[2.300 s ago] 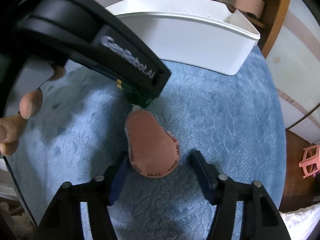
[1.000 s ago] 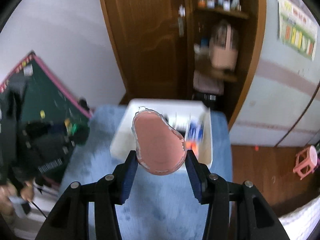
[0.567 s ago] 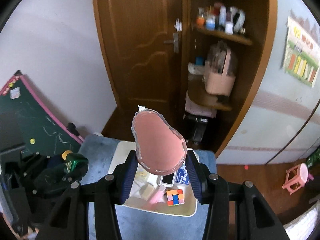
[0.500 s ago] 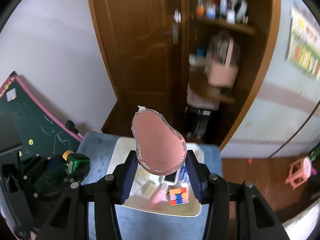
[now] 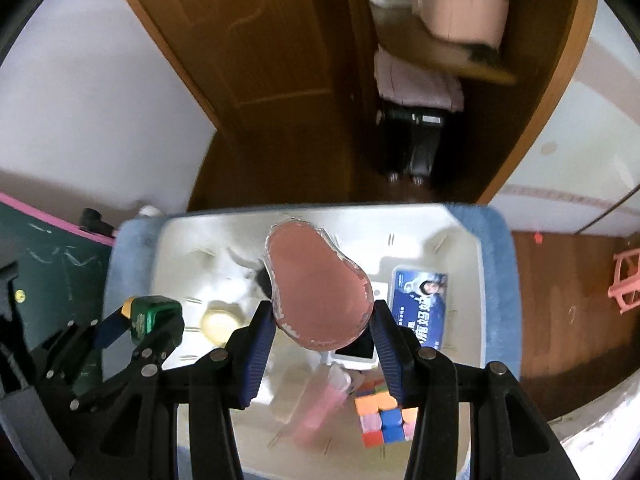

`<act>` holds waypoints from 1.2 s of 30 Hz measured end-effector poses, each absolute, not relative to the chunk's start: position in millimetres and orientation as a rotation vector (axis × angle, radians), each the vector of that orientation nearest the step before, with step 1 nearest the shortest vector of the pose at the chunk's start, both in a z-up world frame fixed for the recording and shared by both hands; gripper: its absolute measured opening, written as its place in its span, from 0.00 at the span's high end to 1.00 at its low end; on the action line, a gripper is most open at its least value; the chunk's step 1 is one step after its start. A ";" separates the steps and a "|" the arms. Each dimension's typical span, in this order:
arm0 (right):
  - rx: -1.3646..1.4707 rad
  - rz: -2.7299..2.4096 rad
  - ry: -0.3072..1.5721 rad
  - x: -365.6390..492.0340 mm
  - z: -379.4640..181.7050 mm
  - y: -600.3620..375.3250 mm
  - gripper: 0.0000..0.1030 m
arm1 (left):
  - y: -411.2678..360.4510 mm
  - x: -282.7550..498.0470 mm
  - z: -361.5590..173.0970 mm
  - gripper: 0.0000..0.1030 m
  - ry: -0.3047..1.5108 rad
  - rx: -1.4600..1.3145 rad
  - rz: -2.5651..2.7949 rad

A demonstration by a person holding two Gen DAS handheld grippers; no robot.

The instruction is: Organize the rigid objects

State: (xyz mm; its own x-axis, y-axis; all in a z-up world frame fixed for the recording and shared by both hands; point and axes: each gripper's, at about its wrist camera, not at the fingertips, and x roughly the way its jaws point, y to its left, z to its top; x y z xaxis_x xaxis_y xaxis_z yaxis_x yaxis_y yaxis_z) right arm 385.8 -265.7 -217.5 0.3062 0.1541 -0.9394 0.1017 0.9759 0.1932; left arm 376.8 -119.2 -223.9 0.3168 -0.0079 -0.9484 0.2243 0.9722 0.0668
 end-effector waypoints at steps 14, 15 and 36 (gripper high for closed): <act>0.261 0.061 1.383 407.8 -289.8 -264.6 0.52 | -129.8 376.6 -258.3 0.43 1.311 0.228 -0.141; 0.267 0.071 1.380 406.9 -288.8 -264.0 0.52 | -129.4 375.3 -254.9 0.39 1.296 0.227 -0.135; 0.273 0.090 1.215 311.2 -187.7 -254.6 0.47 | -85.9 272.4 -140.2 0.27 1.104 0.224 -0.169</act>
State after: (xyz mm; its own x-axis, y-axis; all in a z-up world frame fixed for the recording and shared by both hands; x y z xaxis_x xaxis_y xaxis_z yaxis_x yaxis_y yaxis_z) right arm 311.2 -254.6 -187.7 0.3492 0.2137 -0.9123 0.0769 0.9638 0.2552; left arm 272.3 -85.9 -140.2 0.4406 -0.0237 -0.8974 0.2459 0.9646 0.0953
